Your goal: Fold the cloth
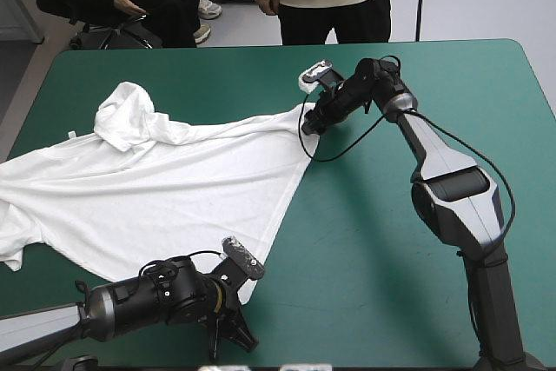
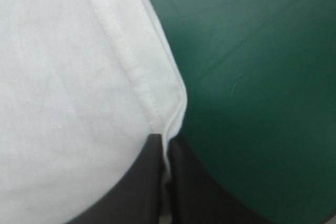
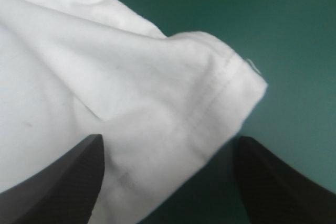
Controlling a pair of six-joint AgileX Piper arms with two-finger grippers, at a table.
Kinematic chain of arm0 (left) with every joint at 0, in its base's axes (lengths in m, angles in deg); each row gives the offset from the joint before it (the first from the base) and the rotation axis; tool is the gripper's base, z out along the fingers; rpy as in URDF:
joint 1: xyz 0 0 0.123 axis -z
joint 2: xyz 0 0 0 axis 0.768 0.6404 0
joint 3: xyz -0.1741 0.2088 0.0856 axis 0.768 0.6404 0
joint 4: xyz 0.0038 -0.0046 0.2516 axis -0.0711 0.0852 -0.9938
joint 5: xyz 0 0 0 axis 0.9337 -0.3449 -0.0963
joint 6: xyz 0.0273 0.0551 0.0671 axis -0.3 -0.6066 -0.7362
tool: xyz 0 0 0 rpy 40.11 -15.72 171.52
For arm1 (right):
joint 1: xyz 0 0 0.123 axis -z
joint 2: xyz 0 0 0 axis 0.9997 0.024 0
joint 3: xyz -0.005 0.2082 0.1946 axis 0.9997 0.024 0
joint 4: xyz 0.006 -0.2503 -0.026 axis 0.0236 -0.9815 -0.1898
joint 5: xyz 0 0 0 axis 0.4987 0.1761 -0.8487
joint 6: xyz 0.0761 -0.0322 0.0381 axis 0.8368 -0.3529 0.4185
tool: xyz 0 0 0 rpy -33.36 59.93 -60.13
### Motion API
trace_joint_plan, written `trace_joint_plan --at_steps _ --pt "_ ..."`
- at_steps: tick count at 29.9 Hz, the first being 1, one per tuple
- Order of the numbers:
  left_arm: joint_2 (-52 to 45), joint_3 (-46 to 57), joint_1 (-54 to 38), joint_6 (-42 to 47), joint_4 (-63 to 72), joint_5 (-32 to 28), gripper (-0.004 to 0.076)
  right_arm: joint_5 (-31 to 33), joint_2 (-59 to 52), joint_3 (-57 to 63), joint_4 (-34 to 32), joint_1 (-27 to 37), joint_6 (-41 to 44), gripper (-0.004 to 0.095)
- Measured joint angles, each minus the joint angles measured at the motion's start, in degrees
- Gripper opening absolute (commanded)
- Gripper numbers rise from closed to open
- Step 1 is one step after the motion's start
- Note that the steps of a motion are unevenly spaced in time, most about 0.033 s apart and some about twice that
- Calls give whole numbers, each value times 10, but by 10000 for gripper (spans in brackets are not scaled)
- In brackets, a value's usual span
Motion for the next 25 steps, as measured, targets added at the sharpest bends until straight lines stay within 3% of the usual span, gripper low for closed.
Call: trace_joint_plan --at_steps 6,11,18,25 --pt "0 0 0 6 1 -1 -17 -6 2 -3 -23 -24 -1 375" --pt "0 0 0 15 1 -4 -17 -14 7 -7 -39 -26 18 -14" --pt "0 0 0 20 2 -9 -17 -7 4 -9 -65 -27 47 0" --pt "-18 -2 -1 58 -14 -18 -17 86 -40 -4 -75 -27 63 0"
